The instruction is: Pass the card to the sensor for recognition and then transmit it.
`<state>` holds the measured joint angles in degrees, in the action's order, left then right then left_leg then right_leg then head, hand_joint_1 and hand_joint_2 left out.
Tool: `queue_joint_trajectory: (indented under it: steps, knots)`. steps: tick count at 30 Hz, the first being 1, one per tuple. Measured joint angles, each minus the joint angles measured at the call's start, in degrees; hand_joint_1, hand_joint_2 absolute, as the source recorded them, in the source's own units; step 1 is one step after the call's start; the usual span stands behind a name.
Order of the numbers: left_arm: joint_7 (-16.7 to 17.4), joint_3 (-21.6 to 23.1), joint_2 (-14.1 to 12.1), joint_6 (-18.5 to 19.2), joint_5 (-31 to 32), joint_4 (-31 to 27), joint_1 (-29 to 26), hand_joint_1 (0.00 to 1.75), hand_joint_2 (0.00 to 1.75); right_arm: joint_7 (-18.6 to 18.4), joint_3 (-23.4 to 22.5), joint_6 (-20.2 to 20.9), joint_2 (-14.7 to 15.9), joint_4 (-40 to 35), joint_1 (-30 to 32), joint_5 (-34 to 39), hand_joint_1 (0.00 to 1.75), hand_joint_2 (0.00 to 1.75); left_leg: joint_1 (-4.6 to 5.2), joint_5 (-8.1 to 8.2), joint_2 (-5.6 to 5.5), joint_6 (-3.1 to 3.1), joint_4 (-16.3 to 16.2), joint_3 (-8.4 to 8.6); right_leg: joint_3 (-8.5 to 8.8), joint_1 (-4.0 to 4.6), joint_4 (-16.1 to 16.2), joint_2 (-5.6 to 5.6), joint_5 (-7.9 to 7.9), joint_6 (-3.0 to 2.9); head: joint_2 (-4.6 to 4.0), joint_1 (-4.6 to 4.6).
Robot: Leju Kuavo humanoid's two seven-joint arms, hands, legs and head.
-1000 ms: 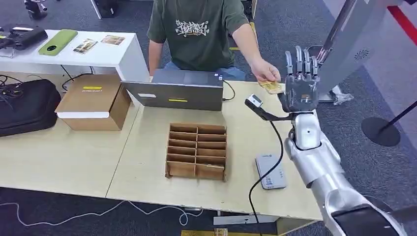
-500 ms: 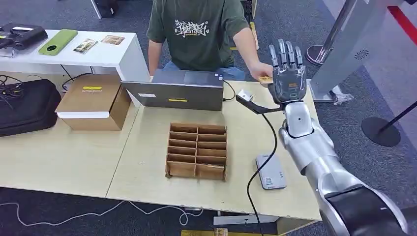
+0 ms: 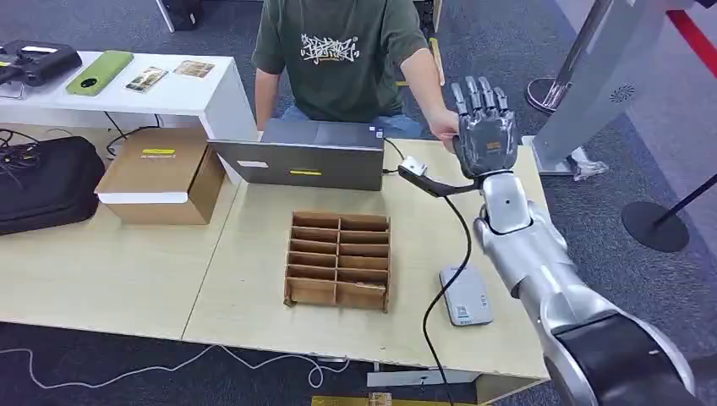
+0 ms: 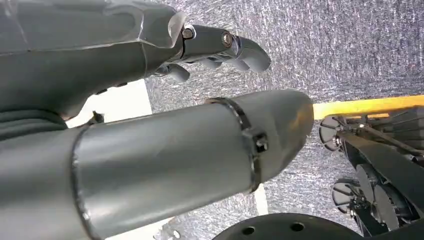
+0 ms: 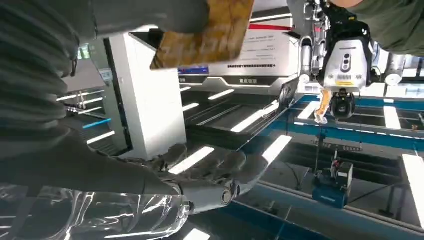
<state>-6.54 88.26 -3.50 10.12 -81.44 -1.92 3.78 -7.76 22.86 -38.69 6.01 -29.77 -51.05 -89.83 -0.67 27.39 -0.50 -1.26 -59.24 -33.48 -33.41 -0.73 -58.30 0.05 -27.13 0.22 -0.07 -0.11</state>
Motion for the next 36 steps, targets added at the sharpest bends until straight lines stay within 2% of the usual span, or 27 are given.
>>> queue_joint_trajectory:
  steps: [20,24,27,28,31,33,35,36]
  knots:
    - [0.0,0.0,-0.2,0.7,-0.4,0.0,0.0,0.00,0.00,1.0,-0.4,0.3,-1.0,2.7,-0.6,1.0,1.75,1.75,0.01,0.00,0.00,0.00,0.0,0.00,0.00,0.00,0.0,0.00,0.00,0.00,0.00,-0.02]
    - [0.0,0.0,-0.2,0.7,-0.6,0.0,0.0,0.00,0.00,1.3,-1.0,1.7,-1.3,3.1,-0.6,2.7,1.75,1.75,0.00,0.00,0.00,0.00,0.0,0.00,-0.01,0.00,0.0,0.00,0.00,0.00,0.00,0.00]
    - [0.0,0.0,-0.2,0.7,-1.0,0.0,0.0,0.00,0.00,4.0,-3.5,6.1,-2.1,3.2,-0.6,9.1,1.75,1.75,0.01,0.00,0.00,0.00,0.0,-0.01,-0.01,0.00,0.0,0.01,0.00,0.00,0.00,0.00]
    - [0.0,0.0,-0.2,0.7,-1.3,0.0,-0.1,0.00,0.00,5.3,-4.8,8.6,-2.5,3.2,-0.6,12.4,1.75,1.75,0.00,0.00,0.00,0.00,0.0,-0.01,0.00,0.00,0.0,0.01,0.00,0.00,0.00,0.00]
    - [0.4,0.0,-0.2,0.8,-1.4,0.0,-0.1,0.00,0.00,9.8,-10.6,18.4,-4.1,3.0,-0.5,25.6,1.75,1.75,0.01,0.00,0.00,0.00,0.0,0.00,-0.01,-0.01,0.0,0.00,0.00,0.00,0.00,0.00]
    - [0.5,0.0,-0.2,0.8,-1.1,0.0,-0.1,0.00,0.00,13.6,-16.1,28.5,-5.0,1.5,-0.2,37.7,1.75,1.75,0.01,0.00,-0.02,0.00,0.0,0.00,-0.02,-0.01,0.0,-0.02,0.00,0.00,0.00,0.00]
    - [0.5,0.0,-0.3,0.8,-0.7,0.0,-0.1,0.00,0.00,15.1,-20.7,34.4,-5.2,-0.4,0.6,45.1,1.75,1.75,0.01,0.00,-0.06,0.00,0.0,-0.02,-0.02,-0.01,0.0,-0.06,0.00,0.00,0.00,0.00]
    - [0.5,0.0,-0.3,0.8,-0.5,0.0,-0.1,0.00,0.00,15.2,-22.3,35.5,-5.2,-1.3,1.1,47.0,1.75,1.75,0.01,0.00,-0.08,0.00,0.0,-0.02,-0.02,-0.01,0.0,-0.06,0.00,0.00,0.00,0.00]
